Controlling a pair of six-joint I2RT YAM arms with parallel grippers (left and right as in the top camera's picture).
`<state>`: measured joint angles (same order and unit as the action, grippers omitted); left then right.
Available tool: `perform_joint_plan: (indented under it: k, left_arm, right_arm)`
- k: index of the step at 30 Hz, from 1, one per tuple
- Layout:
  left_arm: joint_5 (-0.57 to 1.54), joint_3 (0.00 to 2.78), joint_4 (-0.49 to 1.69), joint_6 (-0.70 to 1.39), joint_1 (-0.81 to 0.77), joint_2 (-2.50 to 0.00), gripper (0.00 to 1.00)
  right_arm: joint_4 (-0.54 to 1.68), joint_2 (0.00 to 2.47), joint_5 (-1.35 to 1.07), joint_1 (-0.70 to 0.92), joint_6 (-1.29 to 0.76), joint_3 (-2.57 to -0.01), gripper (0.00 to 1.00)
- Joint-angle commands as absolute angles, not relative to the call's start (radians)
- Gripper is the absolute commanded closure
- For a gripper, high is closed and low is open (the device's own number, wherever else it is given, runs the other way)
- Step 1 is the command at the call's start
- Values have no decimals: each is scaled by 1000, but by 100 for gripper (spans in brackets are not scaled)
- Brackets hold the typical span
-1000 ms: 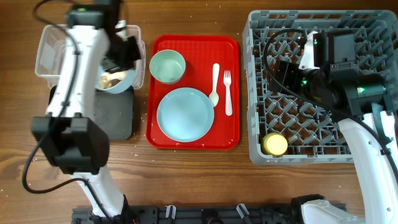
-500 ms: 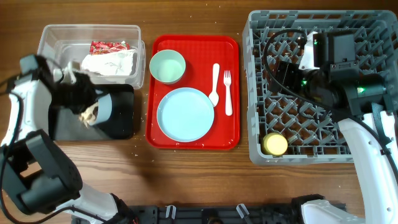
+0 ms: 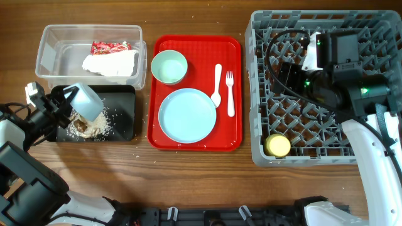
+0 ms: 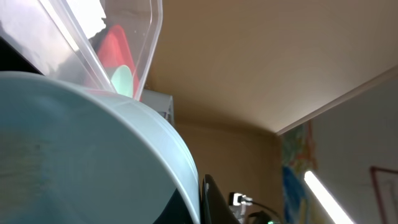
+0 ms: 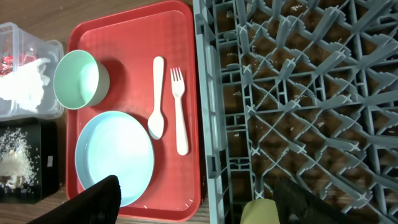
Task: Sort waste into correct bins and load items into the dishwasher rack
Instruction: 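Tip the white bowl over the black tray to dump the rice, then carry the emptied white bowl back toward the red tray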
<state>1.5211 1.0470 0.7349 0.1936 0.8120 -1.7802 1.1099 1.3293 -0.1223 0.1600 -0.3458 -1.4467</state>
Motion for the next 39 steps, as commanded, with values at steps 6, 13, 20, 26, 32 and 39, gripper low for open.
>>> perform_joint_plan:
  k: [6,13,20,26,32,39]
  left_arm:
    - [1550,1046,660,311,815,-1768,96]
    - [1474,1047,500,490,700,-1767,96]
    - [1367,1048,400,667,568,-1761,96]
    - [1191,1050,131,904,363,-1620,96]
    - [963,1208,-115,918,14,-1534,96]
    - [430,1360,112,592,-313,-1536,96]
  right_arm:
    - [1101,1319,-139,156,-344,-1462,20]
    - [1093,1319,-139,156,-340,-1462,20]
    - [1126,1320,-139,156,-327,-1462,16]
    - [1131,1320,-139,156,-315,-1462,16]
    - [1126,1320,-139,156,-314,-1462,16]
    - [1123,1324,-138,158,-290,-1462,16]
